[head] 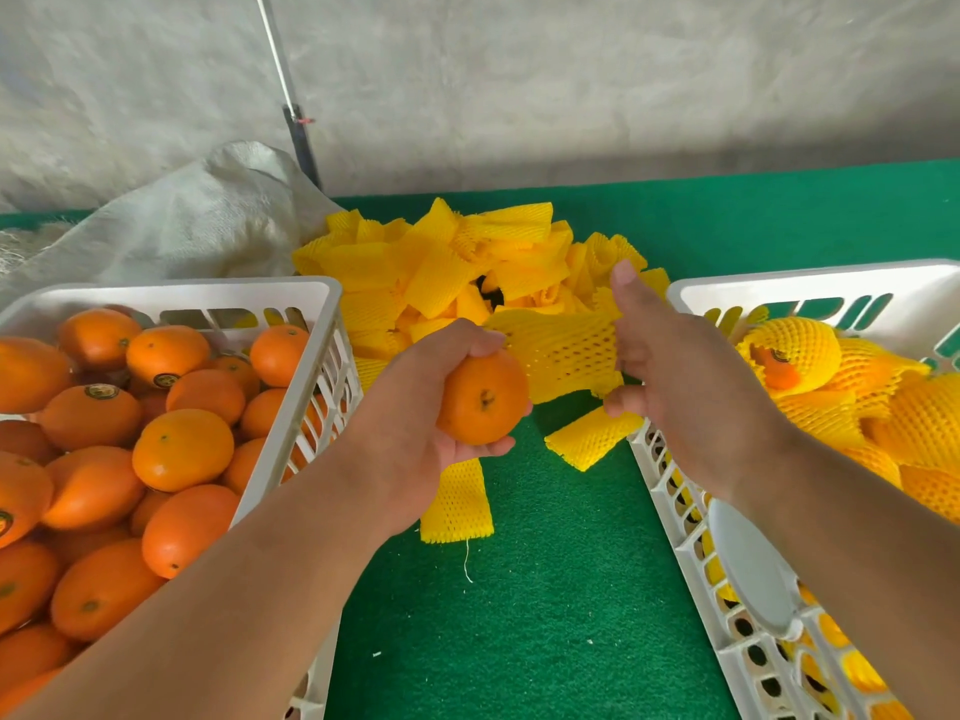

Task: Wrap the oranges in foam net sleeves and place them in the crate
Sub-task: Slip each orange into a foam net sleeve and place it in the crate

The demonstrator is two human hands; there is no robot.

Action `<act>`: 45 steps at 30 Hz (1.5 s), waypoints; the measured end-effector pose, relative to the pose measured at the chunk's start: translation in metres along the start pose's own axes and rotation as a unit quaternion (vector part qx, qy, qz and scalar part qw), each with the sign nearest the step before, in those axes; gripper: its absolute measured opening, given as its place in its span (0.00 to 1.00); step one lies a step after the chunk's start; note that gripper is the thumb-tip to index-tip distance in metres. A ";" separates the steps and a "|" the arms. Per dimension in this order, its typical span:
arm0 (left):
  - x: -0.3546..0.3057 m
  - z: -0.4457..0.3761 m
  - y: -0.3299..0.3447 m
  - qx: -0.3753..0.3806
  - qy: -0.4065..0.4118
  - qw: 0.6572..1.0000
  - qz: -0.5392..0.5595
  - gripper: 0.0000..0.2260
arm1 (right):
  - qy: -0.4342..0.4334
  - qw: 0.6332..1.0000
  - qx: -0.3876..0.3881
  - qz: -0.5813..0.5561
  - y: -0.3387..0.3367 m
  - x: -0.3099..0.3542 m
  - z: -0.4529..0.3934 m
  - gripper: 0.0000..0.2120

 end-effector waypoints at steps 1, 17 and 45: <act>0.000 0.000 0.001 0.010 0.004 1.000 -0.001 0.23 | 0.013 0.999 0.022 -0.027 0.005 0.000 0.002 0.38; 0.006 -0.016 -0.030 -0.117 -0.046 0.985 0.115 0.21 | 0.048 0.978 0.177 -0.100 0.027 -0.001 0.012 0.24; 0.005 -0.030 -0.014 -0.025 0.038 0.999 -0.029 0.12 | 0.079 0.939 0.299 -0.149 0.040 -0.008 0.018 0.23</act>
Point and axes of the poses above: each hand's wrist, its own z-axis away from the middle knuckle, its own y-axis out of the palm, x = y × z, the point moved 7 cm from there along -z, towards the middle knuckle, and after that the axes turned 7 degrees about -z, right-handed, at the moved point
